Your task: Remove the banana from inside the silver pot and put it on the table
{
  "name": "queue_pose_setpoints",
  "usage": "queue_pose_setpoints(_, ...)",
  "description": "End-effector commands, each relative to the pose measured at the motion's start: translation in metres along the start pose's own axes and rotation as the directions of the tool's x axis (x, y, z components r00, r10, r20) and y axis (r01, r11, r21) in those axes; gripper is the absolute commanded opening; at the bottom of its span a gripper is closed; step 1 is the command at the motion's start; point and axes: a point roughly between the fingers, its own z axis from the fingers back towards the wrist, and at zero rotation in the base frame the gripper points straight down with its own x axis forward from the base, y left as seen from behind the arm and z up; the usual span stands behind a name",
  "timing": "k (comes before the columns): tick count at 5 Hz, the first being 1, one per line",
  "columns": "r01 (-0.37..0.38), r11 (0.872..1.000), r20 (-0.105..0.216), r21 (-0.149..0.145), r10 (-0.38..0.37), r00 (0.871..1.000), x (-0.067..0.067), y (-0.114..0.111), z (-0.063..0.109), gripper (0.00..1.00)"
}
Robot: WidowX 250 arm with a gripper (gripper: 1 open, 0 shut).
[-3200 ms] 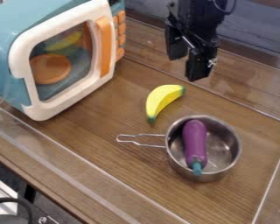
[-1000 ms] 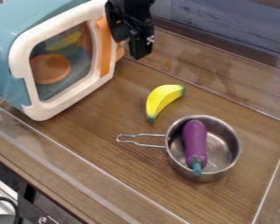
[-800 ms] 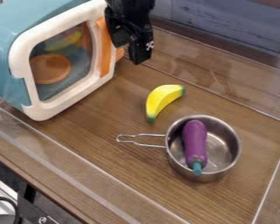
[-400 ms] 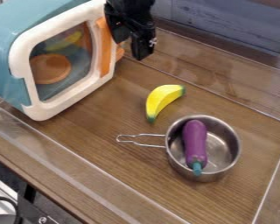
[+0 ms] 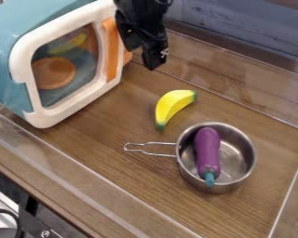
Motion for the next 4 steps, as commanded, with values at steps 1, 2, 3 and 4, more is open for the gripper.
queue_pose_setpoints(1, -0.006, 0.999, 0.051, 0.032, 0.004, 0.999, -0.001, 0.008, 0.021, 1.0)
queue_pose_setpoints(2, -0.018, 0.999, 0.058, 0.036, 0.015, 0.998, -0.009, 0.014, 0.028, 1.0)
queue_pose_setpoints(3, -0.023, 0.998, 0.084, 0.052, 0.019, 0.996, -0.003, 0.023, 0.04, 1.0)
queue_pose_setpoints(4, 0.006, 0.999, 0.1, 0.053, -0.011, 0.995, 0.005, 0.033, 0.04, 1.0)
